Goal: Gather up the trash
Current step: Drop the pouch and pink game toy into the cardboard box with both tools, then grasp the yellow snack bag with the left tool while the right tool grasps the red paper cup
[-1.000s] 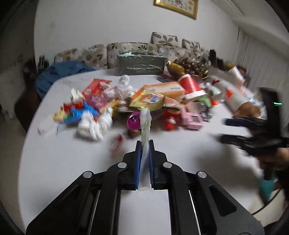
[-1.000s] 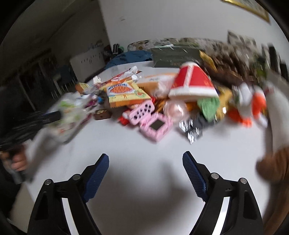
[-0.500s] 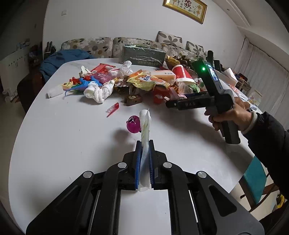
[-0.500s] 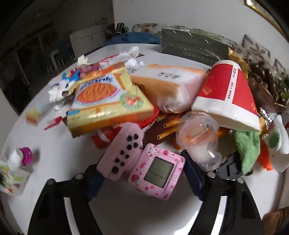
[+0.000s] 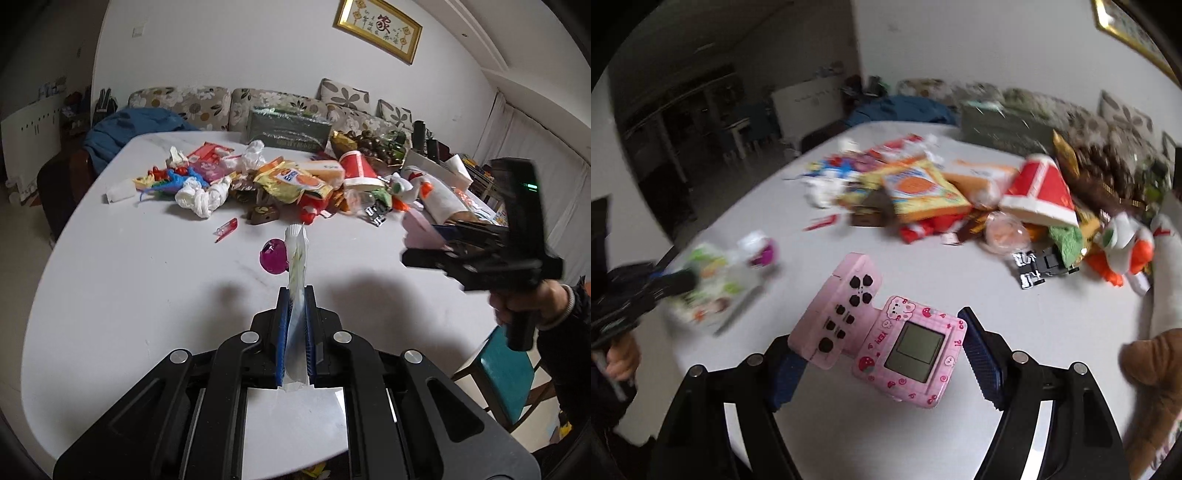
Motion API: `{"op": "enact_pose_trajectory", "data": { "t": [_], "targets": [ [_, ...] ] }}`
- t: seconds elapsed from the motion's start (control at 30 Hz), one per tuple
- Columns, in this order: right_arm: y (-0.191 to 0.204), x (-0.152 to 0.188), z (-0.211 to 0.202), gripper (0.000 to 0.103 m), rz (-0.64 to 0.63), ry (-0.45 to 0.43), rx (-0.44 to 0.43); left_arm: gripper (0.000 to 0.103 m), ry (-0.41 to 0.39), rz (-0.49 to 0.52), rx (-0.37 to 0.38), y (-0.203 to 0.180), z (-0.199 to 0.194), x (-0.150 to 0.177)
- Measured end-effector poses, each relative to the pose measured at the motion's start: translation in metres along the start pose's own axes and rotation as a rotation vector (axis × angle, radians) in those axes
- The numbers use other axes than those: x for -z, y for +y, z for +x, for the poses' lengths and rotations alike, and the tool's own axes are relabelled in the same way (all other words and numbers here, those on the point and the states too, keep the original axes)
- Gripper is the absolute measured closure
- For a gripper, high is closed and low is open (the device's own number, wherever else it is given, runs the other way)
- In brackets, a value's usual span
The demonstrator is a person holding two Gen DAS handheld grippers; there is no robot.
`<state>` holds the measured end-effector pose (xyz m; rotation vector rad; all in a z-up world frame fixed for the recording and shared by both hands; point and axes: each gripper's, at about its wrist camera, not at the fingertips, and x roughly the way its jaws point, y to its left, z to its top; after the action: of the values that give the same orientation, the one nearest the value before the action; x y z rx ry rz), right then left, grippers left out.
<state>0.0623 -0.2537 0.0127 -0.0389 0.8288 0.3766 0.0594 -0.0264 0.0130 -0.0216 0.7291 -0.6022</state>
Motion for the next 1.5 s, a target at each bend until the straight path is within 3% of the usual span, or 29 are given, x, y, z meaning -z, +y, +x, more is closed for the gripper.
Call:
{"op": "enact_pose_trajectory", "data": {
  "t": [0.13,0.3,0.5,0.67,0.73,0.8,0.83,0.93,1.03,1.27,1.37,1.5],
  "targets": [
    [0.035,0.024,-0.041,0.028,-0.036,-0.025,-0.08,0.096,-0.017,0.0,0.005,-0.011,-0.026,0.008],
    [0.076,0.083,-0.062,0.028,-0.067,0.049,-0.176,0.096,0.016,0.029,0.008,-0.032,-0.064,0.043],
    [0.094,0.145,-0.041,0.028,-0.03,0.18,-0.216,0.096,0.128,0.061,0.036,-0.06,-0.088,0.102],
    [0.099,0.185,-0.001,0.027,-0.021,0.286,-0.207,0.095,0.258,0.094,0.024,-0.071,-0.077,0.152],
    [0.098,0.199,0.023,0.027,-0.003,0.349,-0.2,0.086,0.332,0.105,0.004,-0.064,-0.057,0.173],
    [0.095,0.211,0.041,0.026,0.018,0.4,-0.194,0.053,0.378,0.104,-0.051,-0.053,-0.039,0.19],
    [0.093,0.217,0.049,0.026,0.026,0.428,-0.183,0.053,0.399,0.09,-0.059,-0.047,-0.03,0.197],
    [0.088,0.216,0.044,0.025,0.033,0.414,-0.179,0.053,0.422,0.028,-0.059,-0.031,-0.022,0.2],
    [0.083,0.206,0.026,0.012,0.015,0.34,-0.194,0.053,0.381,0.014,-0.05,-0.024,-0.025,0.187],
    [0.074,0.188,0.008,0.014,0.023,0.305,-0.194,0.053,0.318,-0.008,-0.027,-0.017,-0.032,0.157],
    [0.061,0.166,-0.017,0.014,0.057,0.229,-0.192,0.053,0.263,-0.014,-0.016,-0.02,-0.043,0.136],
    [0.029,0.119,-0.042,0.011,0.089,0.092,-0.138,0.043,0.158,-0.026,-0.03,-0.018,-0.052,0.096]
  ]
}}
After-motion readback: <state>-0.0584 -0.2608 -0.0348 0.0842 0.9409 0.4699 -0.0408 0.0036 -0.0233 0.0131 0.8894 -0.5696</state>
